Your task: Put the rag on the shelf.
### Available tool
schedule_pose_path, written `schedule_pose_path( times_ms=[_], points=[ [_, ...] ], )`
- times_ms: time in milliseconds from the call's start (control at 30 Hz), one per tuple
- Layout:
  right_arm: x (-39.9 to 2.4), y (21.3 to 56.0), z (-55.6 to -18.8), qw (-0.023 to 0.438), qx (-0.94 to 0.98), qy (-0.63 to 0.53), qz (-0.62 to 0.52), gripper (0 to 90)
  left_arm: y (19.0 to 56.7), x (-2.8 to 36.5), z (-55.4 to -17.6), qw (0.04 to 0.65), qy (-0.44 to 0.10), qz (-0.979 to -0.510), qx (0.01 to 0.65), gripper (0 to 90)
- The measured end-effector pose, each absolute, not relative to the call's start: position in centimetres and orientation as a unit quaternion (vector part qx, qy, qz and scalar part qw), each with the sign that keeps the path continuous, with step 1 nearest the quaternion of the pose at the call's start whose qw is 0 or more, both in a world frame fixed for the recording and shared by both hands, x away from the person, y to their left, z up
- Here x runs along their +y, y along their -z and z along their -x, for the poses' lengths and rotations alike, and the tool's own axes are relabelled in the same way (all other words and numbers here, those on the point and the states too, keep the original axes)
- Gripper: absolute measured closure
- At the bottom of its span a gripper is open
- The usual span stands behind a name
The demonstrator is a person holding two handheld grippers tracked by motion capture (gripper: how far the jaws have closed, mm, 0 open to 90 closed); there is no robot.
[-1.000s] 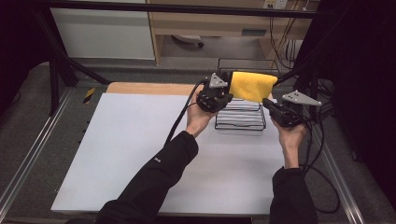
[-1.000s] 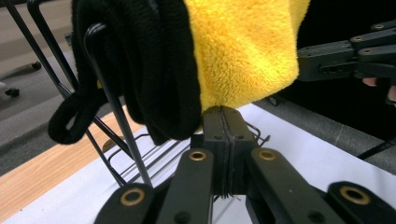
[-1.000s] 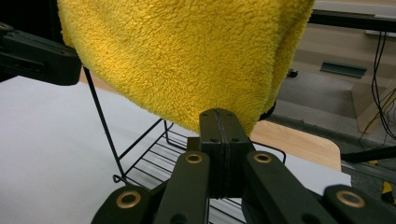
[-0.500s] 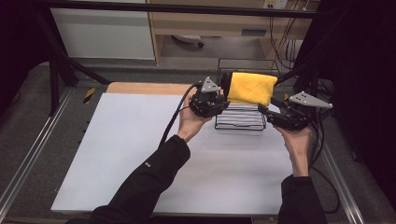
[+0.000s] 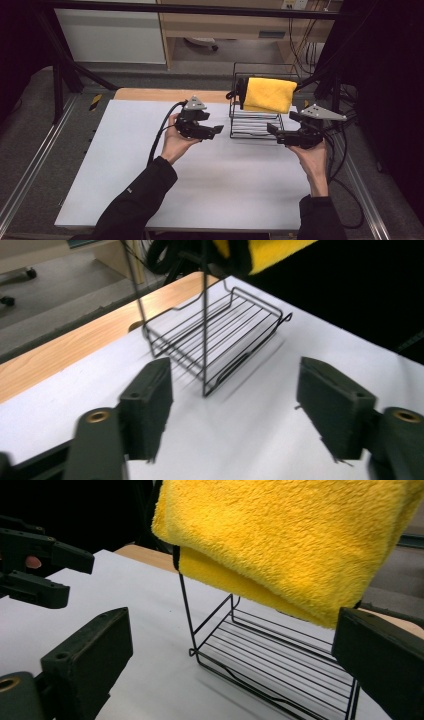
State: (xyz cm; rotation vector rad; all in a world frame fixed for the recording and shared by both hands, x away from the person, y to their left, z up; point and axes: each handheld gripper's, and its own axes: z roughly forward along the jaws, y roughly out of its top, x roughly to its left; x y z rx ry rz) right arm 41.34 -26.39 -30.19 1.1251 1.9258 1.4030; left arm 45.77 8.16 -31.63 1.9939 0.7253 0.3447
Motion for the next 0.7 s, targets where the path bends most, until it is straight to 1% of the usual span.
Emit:
schedule_pose_path(
  times_ms=[67, 200, 267, 367, 700],
  points=[
    [-26.1, 30.3, -41.1, 0.25, 0.708, -0.516, -0.413, 2.4, 32.0, 9.2, -45.4, 0.474, -0.145, -0.815, 0.3, 24.9],
    [-25.8, 30.5, -40.6, 0.249, 0.707, -0.518, -0.411, 1.8, 32.5, 11.4, -44.5, 0.473, -0.149, -0.811, 0.311, 15.5],
    [-25.5, 30.6, -40.3, 0.247, 0.71, -0.518, -0.409, 1.5, 32.9, 12.6, -44.0, 0.475, -0.149, -0.808, 0.314, 12.7],
    [-25.2, 30.8, -39.9, 0.248, 0.712, -0.515, -0.407, 0.5, 33.5, 14.4, -43.3, 0.477, -0.152, -0.804, 0.319, 10.3],
    [-24.2, 32.3, -39.1, 0.229, 0.725, -0.512, -0.4, 0.3, 35.9, 20.0, -41.0, 0.469, -0.165, -0.796, 0.347, 8.8]
  ],
)
